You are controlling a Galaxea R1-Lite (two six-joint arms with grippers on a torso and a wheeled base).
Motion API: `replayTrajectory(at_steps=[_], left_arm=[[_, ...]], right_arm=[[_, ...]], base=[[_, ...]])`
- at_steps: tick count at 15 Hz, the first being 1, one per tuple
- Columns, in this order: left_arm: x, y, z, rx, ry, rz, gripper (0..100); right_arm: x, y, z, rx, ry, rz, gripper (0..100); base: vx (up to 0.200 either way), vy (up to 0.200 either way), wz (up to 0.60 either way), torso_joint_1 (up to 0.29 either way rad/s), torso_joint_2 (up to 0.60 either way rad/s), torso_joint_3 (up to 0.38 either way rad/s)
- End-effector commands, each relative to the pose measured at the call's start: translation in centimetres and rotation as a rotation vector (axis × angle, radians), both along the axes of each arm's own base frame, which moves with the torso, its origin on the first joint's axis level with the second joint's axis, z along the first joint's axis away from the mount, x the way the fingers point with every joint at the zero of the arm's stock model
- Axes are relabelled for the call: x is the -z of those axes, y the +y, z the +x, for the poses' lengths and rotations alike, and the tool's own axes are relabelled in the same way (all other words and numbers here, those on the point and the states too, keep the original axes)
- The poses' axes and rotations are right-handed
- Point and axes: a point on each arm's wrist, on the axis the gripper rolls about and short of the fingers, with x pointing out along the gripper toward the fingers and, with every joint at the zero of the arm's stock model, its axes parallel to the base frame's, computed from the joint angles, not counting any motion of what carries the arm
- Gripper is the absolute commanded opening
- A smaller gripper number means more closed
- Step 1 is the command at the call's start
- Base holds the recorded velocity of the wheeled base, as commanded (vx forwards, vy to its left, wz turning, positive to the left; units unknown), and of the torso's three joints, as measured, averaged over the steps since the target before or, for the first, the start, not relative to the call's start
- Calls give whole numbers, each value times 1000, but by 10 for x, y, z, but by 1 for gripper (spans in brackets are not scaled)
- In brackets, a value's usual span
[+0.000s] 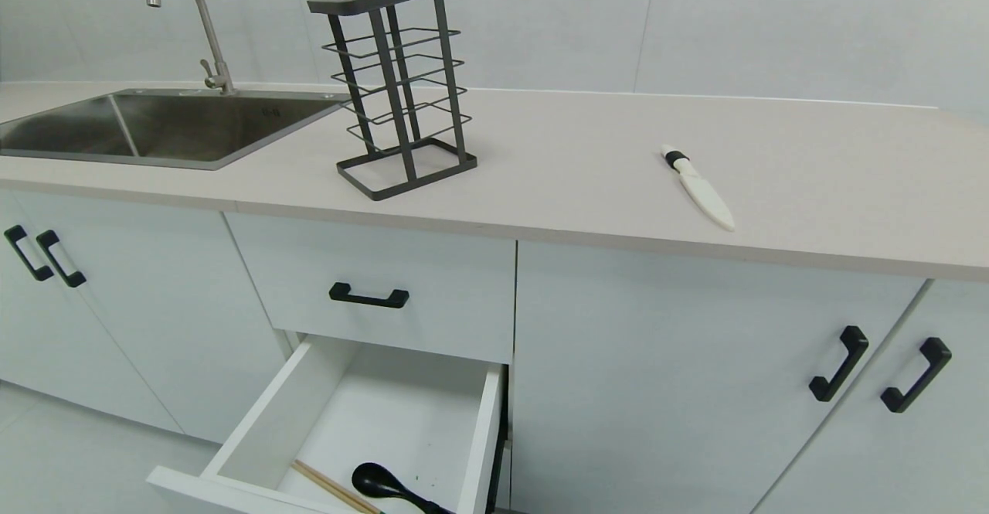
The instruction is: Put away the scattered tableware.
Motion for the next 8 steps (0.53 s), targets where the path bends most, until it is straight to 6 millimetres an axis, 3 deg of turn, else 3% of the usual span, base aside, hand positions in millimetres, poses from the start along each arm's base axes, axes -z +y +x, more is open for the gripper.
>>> replayTrajectory(at_steps=[1,8], left_arm=[[0,0,0,0,1,-2,100],[0,0,0,3,1,0,100]], right_arm=[[11,-1,-1,42,88,-7,100],[9,-1,-1,55,68,-3,100]], base=[[0,0,0,0,0,0],[0,0,0,0,0,0]])
